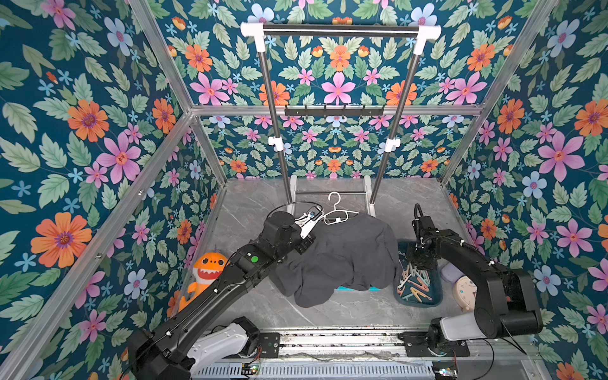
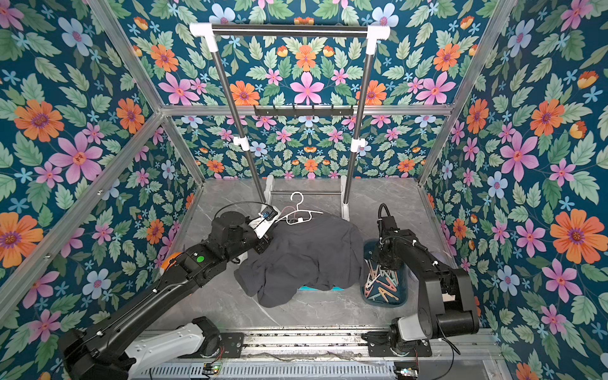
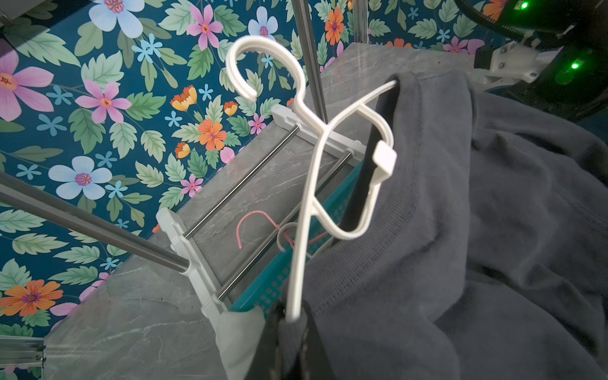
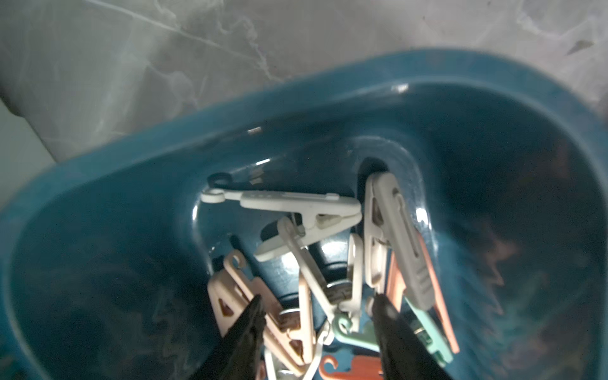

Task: Use clothespins to secure the t-shirt on both sides of the hanger
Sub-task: Move the storage box to the center of the board.

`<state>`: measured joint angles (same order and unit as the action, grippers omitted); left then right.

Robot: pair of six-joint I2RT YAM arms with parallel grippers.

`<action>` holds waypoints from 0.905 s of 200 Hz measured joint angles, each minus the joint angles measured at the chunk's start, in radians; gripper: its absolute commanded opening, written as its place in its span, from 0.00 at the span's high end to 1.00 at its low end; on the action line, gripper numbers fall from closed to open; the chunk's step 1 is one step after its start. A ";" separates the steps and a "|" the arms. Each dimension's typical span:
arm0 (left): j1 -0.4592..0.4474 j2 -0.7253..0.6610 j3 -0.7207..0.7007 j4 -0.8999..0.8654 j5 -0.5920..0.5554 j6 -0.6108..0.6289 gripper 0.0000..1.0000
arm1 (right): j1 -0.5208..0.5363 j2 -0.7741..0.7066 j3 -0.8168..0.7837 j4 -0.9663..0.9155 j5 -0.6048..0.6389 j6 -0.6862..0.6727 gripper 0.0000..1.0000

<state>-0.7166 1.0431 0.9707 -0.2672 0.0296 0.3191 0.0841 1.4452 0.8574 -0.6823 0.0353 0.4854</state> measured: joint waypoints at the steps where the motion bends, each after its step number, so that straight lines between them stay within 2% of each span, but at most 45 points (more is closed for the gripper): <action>1: 0.000 0.000 0.000 0.000 0.000 0.000 1.00 | 0.000 0.000 0.000 0.000 0.000 0.000 0.48; 30: -0.008 -0.006 -0.001 0.000 -0.003 0.000 1.00 | 0.000 0.028 0.009 0.000 0.007 -0.015 0.51; 103: -0.017 -0.008 -0.002 -0.001 -0.007 0.000 1.00 | -0.013 0.114 0.052 -0.016 0.019 -0.037 0.52; 145: -0.018 -0.008 -0.002 -0.001 -0.011 0.000 1.00 | -0.012 0.086 0.034 -0.027 0.019 -0.037 0.64; 181: -0.023 0.004 -0.002 -0.002 -0.012 0.000 1.00 | -0.012 0.121 0.049 -0.027 0.016 -0.048 0.74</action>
<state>-0.7395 1.0470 0.9691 -0.2687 0.0174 0.3195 0.0719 1.5661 0.9062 -0.7097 0.0513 0.4377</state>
